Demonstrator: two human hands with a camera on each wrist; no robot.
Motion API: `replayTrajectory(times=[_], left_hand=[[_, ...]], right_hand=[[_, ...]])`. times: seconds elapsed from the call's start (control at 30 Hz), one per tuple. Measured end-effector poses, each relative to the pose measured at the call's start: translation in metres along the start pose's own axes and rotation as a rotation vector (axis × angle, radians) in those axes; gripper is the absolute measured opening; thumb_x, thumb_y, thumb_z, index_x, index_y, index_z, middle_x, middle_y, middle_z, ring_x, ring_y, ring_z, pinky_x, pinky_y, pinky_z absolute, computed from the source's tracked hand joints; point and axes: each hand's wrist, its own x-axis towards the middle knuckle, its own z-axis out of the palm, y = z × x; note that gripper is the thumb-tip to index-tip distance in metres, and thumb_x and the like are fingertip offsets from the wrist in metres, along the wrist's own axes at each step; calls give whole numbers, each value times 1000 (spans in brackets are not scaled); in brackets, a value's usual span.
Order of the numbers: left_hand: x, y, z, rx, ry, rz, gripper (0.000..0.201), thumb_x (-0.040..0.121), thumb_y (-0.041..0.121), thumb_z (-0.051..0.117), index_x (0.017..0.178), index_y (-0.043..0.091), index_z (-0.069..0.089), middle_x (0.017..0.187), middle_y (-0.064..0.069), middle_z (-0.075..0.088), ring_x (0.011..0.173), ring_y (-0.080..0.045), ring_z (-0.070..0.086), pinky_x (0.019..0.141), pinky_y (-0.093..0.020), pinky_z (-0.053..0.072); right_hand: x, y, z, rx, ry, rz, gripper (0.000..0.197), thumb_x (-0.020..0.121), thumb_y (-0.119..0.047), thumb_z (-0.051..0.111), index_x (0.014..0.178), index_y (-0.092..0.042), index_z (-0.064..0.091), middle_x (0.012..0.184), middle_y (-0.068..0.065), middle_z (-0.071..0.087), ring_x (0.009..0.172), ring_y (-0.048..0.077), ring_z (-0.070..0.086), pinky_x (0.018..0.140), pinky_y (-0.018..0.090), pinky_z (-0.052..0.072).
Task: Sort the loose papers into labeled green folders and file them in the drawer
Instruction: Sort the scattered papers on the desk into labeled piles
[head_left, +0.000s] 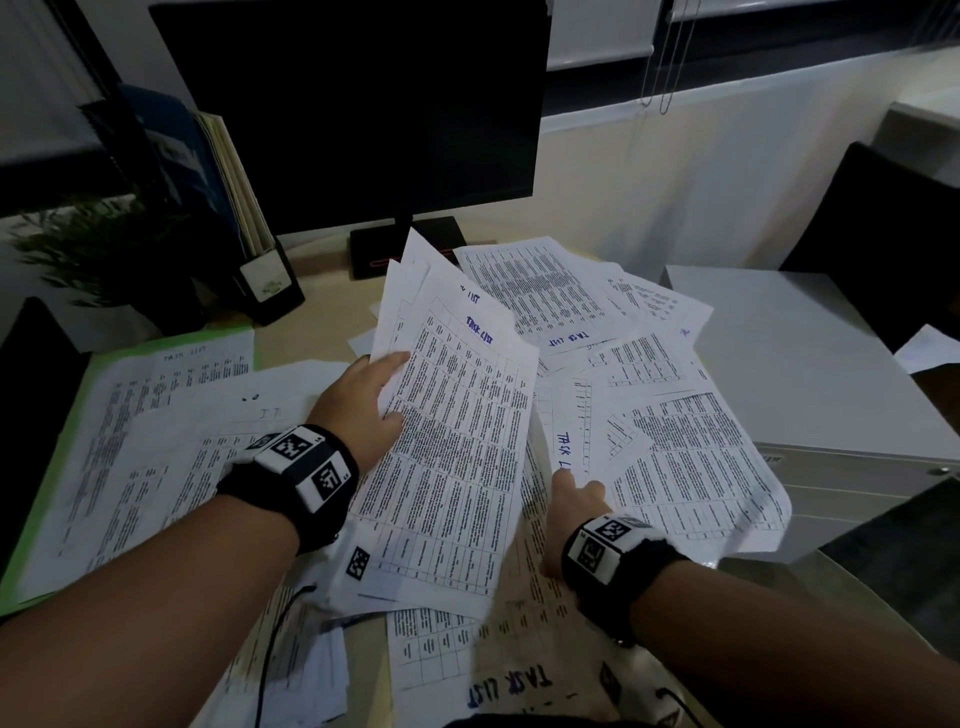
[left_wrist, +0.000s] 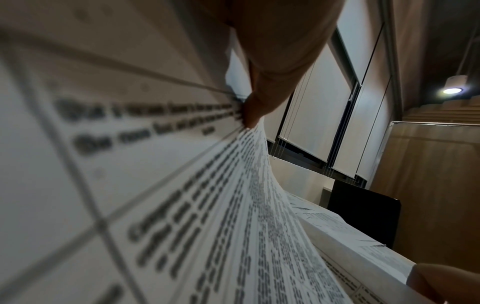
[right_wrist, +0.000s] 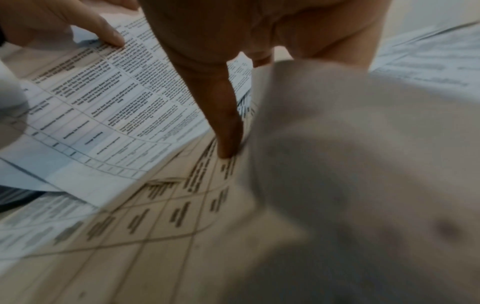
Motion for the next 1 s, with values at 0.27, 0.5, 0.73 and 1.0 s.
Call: replayTrajectory(times=[0.27,0.5,0.73,1.0], left_hand=[[18,14,-13,12,45,81,49,90,1,51,130,29,55,130,-3,49,120,-23,51,94,-21,37],[67,35,-91,269,166,153,36,96,12,48,131,16,57,132,-17,46,112,-38,50,94,-37,41],[80,55,-156,367,371,137,41,89,-1,51,128,10,59,124,-26,48,108,-44,51,92,-43,41],[57,112,-114,360,235,264,37,92,27,44,125,23,61,119,-11,54,110,-31,52,88,-33,40]], right_hand=[[10,-1,-49,-49,112,-209,15,96,-16,47,109,-15,55,94,1,59,72,14,50,54,19,33],[-2,-10,-144,-38,414,-262,45,90,1,45,130,-15,35,79,4,54,68,20,53,58,28,42],[-28,-20,-210,-453,629,-395,25,90,-11,49,109,-22,60,94,2,59,78,23,49,74,29,41],[-42,-21,-204,-457,691,-758,45,90,1,45,131,-16,39,113,8,56,77,24,52,59,25,33]])
